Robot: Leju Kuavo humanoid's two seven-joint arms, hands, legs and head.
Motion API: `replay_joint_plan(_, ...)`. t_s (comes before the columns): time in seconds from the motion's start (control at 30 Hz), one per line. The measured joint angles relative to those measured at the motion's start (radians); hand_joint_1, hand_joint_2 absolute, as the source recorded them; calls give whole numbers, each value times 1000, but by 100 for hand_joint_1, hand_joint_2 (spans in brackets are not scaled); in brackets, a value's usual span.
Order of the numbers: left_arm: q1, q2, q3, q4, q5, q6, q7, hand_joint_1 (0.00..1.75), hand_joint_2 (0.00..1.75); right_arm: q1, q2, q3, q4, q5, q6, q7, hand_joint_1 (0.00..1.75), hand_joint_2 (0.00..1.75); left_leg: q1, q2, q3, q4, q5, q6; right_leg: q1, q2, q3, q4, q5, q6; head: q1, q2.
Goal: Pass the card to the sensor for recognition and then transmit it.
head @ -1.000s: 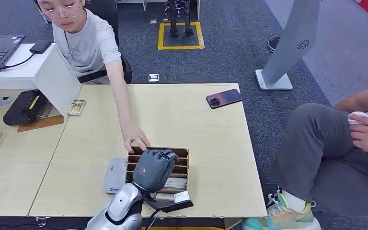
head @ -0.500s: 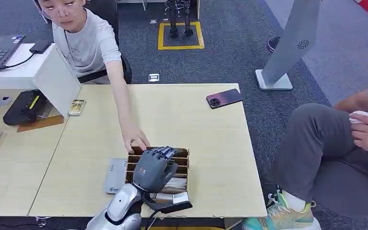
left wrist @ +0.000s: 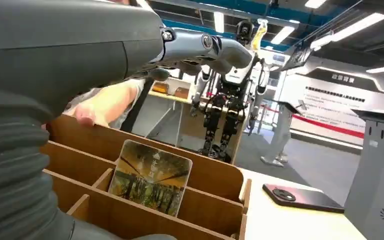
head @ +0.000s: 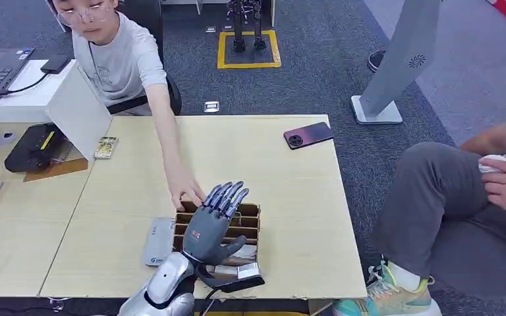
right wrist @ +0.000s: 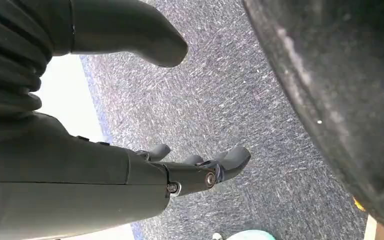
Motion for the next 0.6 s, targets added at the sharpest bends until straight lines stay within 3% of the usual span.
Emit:
replay_joint_plan(0.23,2,0,0,-6,10,-4,-7,0,175,0,0,0,0,-1,0,0,0,175,0,0,0,0,0,0,0,0,0,0,0,0,0,0)
replay_joint_plan(0.4,-1,5,1,-6,-71,8,47,0,175,0,0,0,0,-1,0,1,0,175,0,0,0,0,0,0,0,0,0,0,0,0,0,0)
replay_joint_plan(0.6,-4,15,9,-6,-71,9,50,0,175,0,0,0,0,-1,0,1,0,175,0,0,0,0,0,0,0,0,0,0,0,0,0,0)
